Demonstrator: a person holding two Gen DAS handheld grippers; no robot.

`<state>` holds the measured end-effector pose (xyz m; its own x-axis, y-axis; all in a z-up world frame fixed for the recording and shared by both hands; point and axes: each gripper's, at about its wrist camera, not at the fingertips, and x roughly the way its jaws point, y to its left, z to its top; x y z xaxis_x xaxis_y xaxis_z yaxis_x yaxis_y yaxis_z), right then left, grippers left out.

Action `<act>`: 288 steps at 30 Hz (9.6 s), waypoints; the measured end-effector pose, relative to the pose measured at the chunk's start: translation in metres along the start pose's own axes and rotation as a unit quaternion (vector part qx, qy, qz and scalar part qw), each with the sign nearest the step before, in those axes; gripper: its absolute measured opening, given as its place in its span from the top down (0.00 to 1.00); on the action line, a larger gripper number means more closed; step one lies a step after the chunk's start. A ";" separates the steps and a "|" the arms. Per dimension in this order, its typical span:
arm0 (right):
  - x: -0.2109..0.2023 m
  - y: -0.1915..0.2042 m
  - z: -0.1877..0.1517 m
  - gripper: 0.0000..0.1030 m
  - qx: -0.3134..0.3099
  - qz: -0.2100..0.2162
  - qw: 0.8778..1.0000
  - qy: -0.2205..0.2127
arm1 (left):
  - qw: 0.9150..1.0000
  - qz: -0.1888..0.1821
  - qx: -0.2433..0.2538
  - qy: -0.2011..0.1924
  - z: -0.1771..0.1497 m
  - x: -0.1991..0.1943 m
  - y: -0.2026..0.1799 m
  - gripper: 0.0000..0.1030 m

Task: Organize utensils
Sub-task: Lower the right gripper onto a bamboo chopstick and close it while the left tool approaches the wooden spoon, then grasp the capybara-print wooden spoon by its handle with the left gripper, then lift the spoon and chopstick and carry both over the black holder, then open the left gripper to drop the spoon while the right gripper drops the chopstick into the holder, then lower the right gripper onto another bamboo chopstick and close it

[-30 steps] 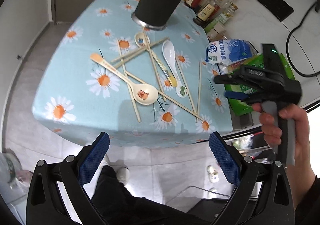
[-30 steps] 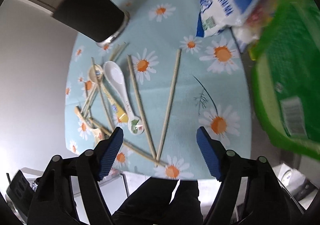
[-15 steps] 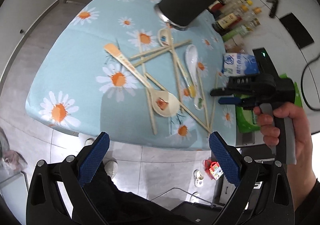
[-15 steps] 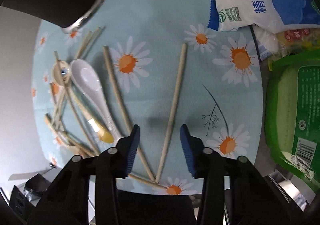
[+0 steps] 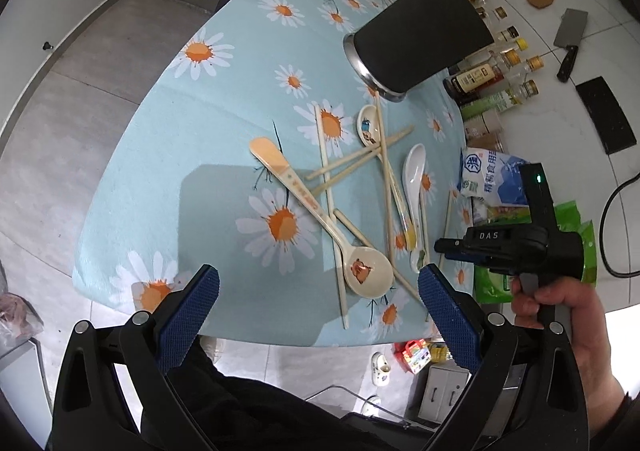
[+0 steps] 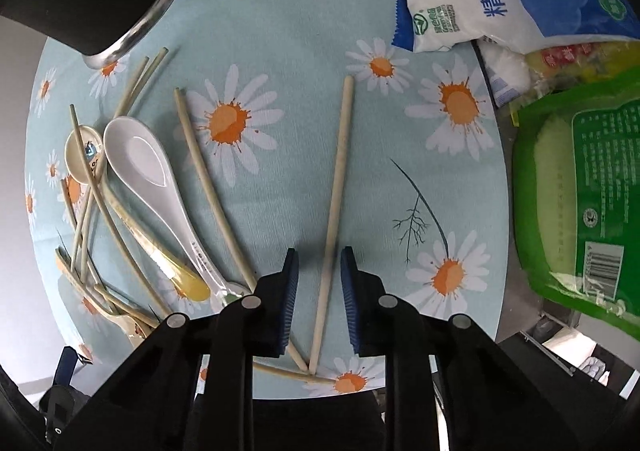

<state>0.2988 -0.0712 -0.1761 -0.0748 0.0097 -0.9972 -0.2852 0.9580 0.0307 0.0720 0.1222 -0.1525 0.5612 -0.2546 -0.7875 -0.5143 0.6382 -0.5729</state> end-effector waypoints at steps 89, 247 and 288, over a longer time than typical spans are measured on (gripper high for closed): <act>-0.060 -0.066 0.013 0.95 -0.184 0.271 0.944 -0.023 | 0.973 0.126 -0.189 -0.040 0.007 0.047 -0.041 0.94; -0.122 0.033 -0.058 0.61 -0.287 0.158 0.892 -0.310 | 0.945 -0.104 0.275 -0.143 0.059 -0.027 -0.056 0.65; 0.013 0.125 -0.086 0.94 -0.510 0.011 0.860 0.011 | 0.985 -0.106 0.127 -0.051 0.018 0.002 0.032 0.65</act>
<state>0.1800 0.0238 -0.1788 -0.1054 0.0074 -0.9944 -0.9726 0.2078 0.1046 0.0681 0.1550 -0.1684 0.7074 -0.3355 -0.6221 -0.2077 0.7426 -0.6367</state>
